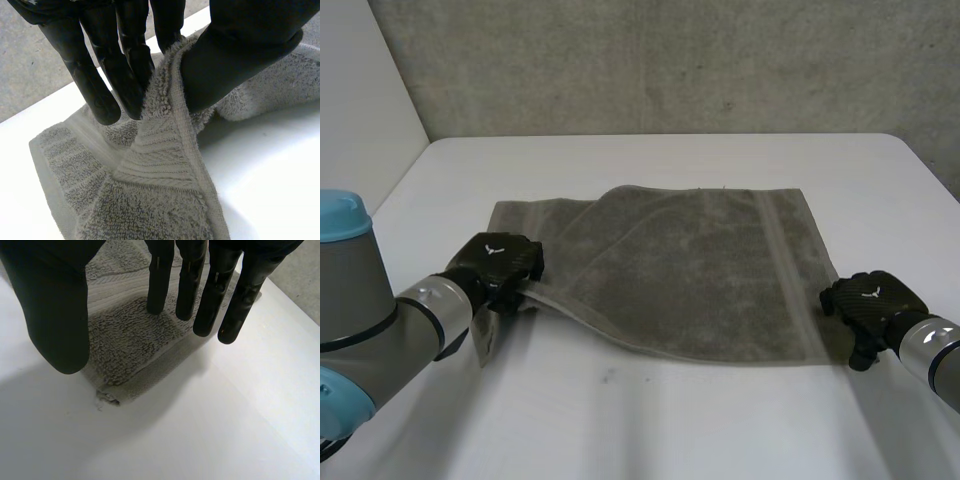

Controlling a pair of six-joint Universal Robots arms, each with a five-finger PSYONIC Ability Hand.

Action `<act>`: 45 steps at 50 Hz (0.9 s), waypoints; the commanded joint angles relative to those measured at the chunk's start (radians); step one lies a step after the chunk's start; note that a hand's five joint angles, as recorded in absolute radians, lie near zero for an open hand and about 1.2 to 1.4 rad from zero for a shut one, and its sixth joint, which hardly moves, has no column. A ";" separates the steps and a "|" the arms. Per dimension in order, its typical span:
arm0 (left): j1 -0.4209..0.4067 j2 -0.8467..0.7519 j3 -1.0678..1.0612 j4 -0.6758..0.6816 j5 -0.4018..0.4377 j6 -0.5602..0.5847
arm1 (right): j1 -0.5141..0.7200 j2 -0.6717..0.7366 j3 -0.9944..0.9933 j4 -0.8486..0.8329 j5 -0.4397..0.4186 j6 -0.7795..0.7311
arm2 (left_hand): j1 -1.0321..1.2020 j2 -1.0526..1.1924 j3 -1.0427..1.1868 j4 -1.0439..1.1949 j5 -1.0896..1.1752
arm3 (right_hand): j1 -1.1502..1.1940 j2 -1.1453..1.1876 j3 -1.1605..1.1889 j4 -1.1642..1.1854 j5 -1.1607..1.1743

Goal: Fold the towel.

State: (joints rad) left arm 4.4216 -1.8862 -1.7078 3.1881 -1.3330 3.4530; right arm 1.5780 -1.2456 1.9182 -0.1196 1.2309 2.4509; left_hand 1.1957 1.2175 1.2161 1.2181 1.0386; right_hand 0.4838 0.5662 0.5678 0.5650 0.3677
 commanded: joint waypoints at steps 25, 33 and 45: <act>-0.001 -0.010 -0.009 0.003 0.000 0.000 | 0.011 0.104 -0.074 -0.115 -0.004 0.008 | 0.201 0.179 0.180 0.178 0.183 | 0.376 0.294 0.292 0.295 0.318; -0.002 -0.010 -0.015 0.003 0.002 0.000 | 0.011 0.124 -0.105 -0.118 -0.004 0.014 | 0.201 0.179 0.180 0.178 0.183 | 0.379 0.297 0.295 0.298 0.321; -0.002 -0.017 -0.018 0.003 0.000 0.000 | 0.011 0.111 -0.130 -0.118 0.004 0.019 | 0.201 0.179 0.180 0.178 0.183 | 0.912 0.830 0.829 0.831 0.854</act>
State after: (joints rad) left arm 4.4194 -1.8966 -1.7240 3.1907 -1.3325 3.4530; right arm 1.5899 -1.1096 1.7916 -0.2378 1.2283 2.4657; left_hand 1.1957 1.2175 1.2161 1.2181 1.0386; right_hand 0.9437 1.1193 1.1278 1.1345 0.9068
